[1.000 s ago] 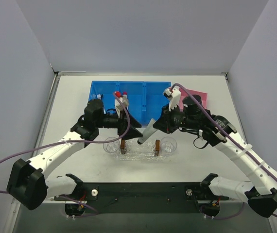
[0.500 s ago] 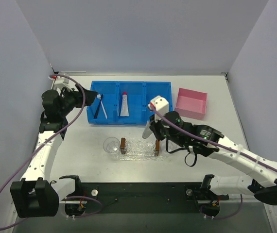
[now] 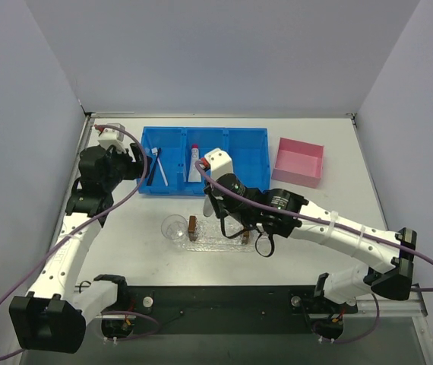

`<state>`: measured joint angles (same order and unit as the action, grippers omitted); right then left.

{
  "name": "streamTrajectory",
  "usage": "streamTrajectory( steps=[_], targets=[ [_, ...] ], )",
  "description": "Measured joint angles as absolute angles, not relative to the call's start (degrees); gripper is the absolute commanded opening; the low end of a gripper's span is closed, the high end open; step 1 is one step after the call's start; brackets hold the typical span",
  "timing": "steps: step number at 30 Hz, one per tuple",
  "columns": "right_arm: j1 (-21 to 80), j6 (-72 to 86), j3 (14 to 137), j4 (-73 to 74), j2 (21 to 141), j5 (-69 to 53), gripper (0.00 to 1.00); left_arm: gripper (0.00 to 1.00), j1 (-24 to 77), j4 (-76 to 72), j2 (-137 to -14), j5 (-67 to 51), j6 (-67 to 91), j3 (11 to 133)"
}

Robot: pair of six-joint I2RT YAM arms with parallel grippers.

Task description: Prepare toiletry sets of a toothbrush and toothpaste on the tray

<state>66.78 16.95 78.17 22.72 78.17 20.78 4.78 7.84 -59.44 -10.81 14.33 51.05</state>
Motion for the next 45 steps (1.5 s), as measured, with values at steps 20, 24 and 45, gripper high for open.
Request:
streamTrajectory(
  steps=[20,24,45],
  targets=[
    [66.81,24.10,82.48,26.28,85.19,19.49,0.00,0.76,7.40,10.15,-58.61,-5.08,8.69,51.29],
    [66.81,24.77,83.50,27.29,85.38,19.51,0.00,0.76,7.53,10.15,-58.61,-5.08,8.69,51.29],
    [66.87,26.28,84.77,29.28,89.93,20.18,0.00,0.76,7.94,10.15,-58.61,-5.08,8.71,51.29]
  ],
)
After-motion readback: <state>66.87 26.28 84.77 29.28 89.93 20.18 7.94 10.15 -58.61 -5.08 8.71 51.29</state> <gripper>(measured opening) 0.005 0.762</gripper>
